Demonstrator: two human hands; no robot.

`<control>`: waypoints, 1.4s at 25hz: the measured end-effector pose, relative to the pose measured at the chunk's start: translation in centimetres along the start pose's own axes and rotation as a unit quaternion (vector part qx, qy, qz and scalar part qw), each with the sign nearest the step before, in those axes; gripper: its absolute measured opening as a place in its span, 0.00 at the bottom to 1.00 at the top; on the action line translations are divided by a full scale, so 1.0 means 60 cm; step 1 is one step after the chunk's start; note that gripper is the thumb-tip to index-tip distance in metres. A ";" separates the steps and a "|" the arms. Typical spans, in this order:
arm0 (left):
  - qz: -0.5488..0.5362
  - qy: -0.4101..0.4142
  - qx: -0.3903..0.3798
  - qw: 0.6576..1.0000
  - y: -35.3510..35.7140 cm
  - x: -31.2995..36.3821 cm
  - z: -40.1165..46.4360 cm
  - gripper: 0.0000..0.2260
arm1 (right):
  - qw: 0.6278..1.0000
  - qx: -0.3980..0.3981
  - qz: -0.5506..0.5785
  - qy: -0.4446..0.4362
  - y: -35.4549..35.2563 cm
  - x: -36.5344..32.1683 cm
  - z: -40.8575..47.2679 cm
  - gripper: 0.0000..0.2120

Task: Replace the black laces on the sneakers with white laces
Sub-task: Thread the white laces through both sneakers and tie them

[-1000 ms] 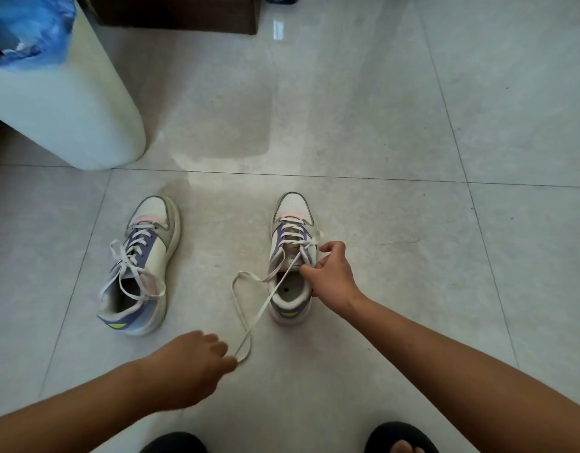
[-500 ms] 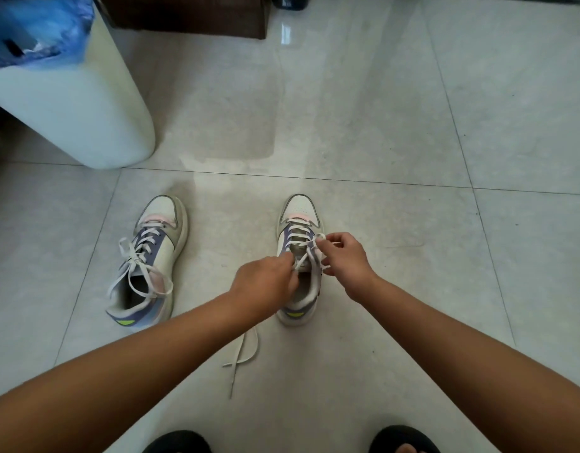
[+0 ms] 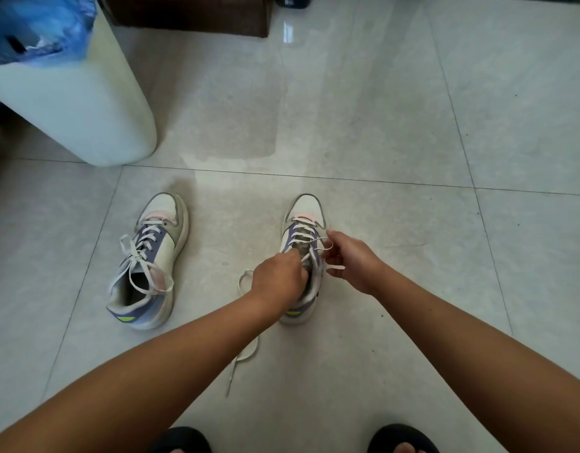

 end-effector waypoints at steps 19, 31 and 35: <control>0.008 -0.011 0.000 1.000 0.003 -0.001 0.003 0.11 | 0.979 -0.112 0.161 0.050 0.002 0.005 -0.009 0.14; 0.017 -0.010 0.005 1.000 0.004 0.001 0.000 0.11 | 0.985 -0.050 0.167 -0.007 0.017 -0.004 0.001 0.18; 0.021 -0.010 0.003 1.000 0.005 0.000 0.001 0.11 | 0.981 -0.035 0.188 0.029 0.019 -0.002 0.000 0.19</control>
Point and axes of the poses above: each hand's wrist, its own z-axis towards the middle knuckle, its own y-axis out of the palm, x = y × z, the point moved 4 cm from there along z, towards the middle knuckle, and after that the axes turned 9 degrees about -z, right-handed, at the moved point
